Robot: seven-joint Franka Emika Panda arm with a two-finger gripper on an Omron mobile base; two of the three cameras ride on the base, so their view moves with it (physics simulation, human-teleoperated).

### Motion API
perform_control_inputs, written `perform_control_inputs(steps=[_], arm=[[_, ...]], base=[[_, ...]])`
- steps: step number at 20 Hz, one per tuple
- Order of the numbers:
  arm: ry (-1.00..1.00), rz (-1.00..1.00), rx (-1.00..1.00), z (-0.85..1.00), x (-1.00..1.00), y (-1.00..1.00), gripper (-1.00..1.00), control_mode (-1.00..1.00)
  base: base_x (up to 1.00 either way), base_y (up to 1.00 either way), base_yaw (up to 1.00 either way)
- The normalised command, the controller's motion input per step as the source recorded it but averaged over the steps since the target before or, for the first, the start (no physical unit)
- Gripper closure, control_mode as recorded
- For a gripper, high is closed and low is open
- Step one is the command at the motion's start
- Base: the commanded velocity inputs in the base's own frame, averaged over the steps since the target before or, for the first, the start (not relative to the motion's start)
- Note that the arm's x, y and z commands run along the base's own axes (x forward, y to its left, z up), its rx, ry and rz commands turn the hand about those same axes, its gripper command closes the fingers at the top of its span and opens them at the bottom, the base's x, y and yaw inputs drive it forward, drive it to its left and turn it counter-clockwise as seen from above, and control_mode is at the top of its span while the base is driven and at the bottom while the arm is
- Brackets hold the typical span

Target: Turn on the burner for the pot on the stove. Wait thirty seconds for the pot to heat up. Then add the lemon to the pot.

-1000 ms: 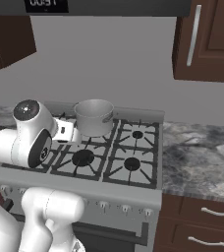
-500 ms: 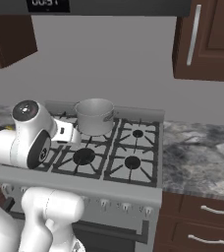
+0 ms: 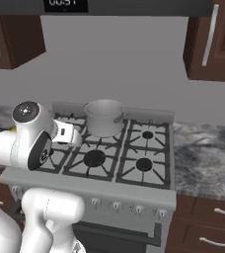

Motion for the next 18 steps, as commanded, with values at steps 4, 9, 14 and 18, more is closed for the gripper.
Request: perform_control_inputs(steps=[4, 9, 14, 18], arm=[[0.00, 0.00, 0.00, 0.00, 0.00, 0.00, -1.00, 1.00], [0.00, 0.00, 0.00, 0.00, 0.00, 0.00, -1.00, 1.00], [0.00, 0.00, 0.00, 0.00, 0.00, 0.00, -1.00, 1.00], [0.00, 0.00, 0.00, 0.00, 0.00, 0.00, -1.00, 1.00]], base=[[0.00, 0.59, 0.00], [0.00, 0.49, 0.00], [0.00, 0.40, 0.00], [0.00, 0.37, 0.00]])
